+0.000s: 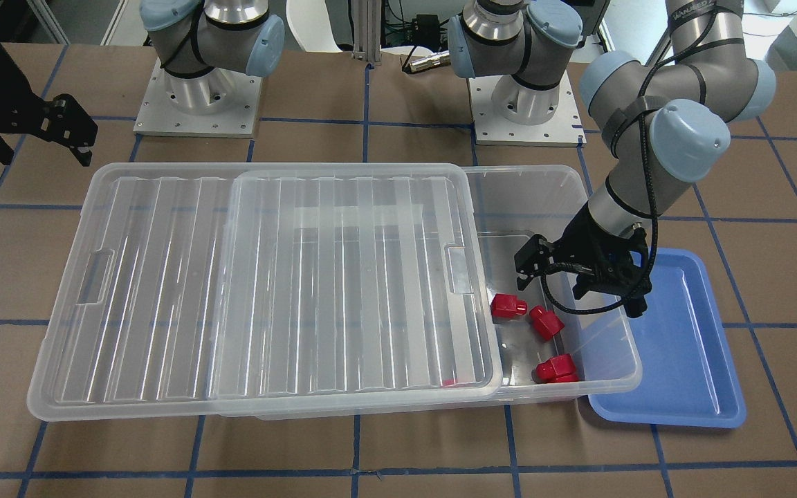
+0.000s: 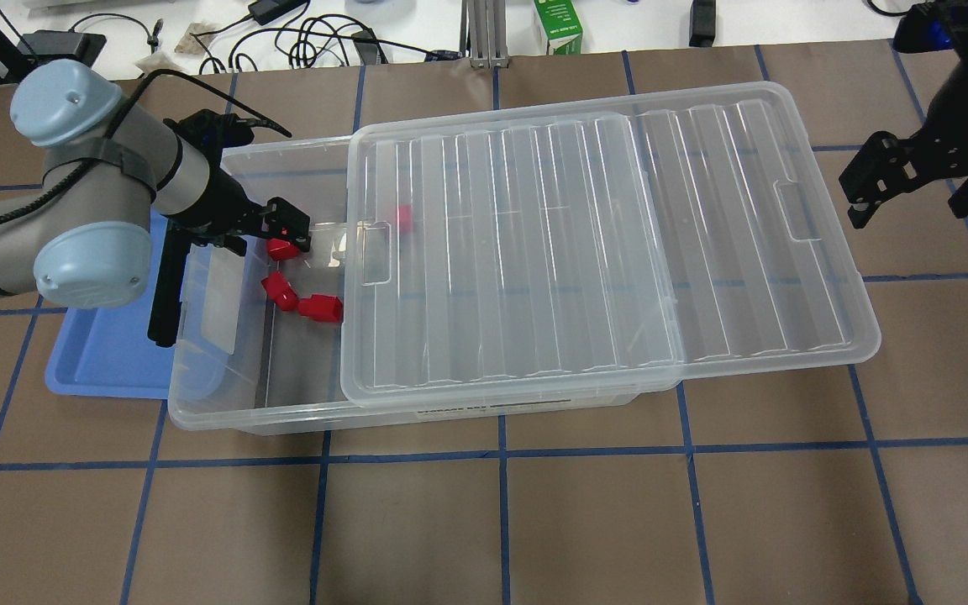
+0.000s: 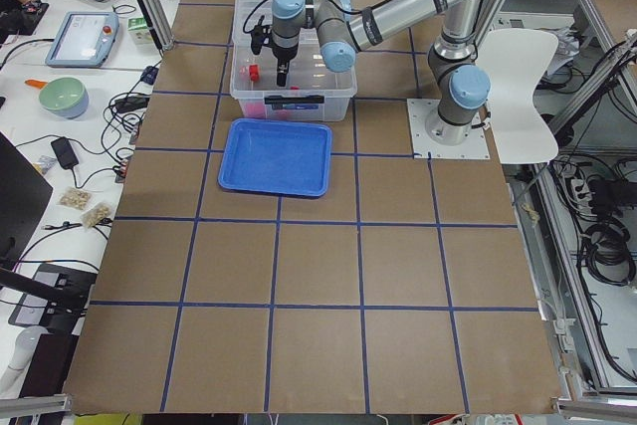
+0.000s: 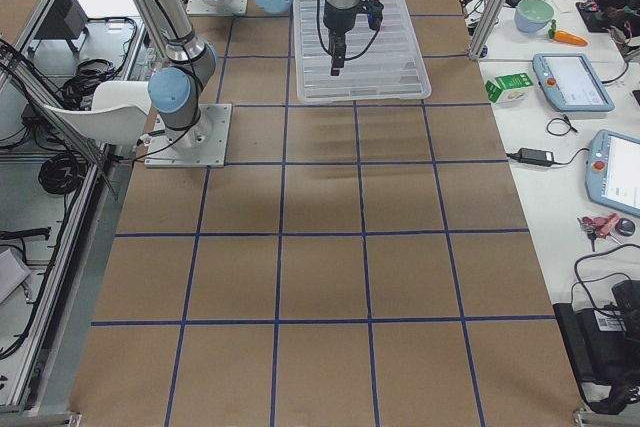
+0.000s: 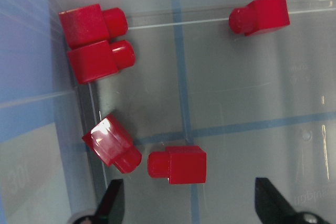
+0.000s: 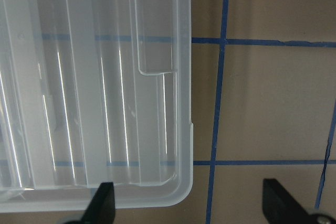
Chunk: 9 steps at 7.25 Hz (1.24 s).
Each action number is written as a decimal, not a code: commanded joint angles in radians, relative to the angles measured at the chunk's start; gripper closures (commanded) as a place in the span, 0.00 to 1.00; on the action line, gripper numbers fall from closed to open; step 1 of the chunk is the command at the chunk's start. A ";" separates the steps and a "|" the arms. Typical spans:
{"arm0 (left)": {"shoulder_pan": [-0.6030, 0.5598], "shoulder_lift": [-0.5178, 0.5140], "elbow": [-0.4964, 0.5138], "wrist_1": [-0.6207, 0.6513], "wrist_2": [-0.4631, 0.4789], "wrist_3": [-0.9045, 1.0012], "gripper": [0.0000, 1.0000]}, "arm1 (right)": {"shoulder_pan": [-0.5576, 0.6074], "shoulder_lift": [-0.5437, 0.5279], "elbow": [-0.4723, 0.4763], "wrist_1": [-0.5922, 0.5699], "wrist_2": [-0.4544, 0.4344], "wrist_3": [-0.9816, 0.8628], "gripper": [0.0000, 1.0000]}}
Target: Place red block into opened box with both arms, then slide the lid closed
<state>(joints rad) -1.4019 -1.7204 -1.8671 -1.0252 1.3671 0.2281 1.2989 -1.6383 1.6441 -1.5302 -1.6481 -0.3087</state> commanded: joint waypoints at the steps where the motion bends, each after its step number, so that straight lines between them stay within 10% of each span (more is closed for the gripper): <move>1: -0.006 0.028 0.177 -0.211 0.050 -0.001 0.00 | -0.001 0.003 -0.001 -0.014 -0.030 -0.012 0.00; 4: -0.099 0.079 0.265 -0.364 0.227 -0.003 0.00 | -0.030 0.079 -0.009 -0.127 -0.032 -0.093 0.00; 9: -0.053 0.071 0.410 -0.538 0.161 -0.058 0.00 | -0.081 0.215 -0.001 -0.251 -0.022 -0.139 0.00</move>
<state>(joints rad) -1.4765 -1.6543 -1.4597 -1.5467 1.5426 0.1770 1.2193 -1.4519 1.6345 -1.7549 -1.6752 -0.4387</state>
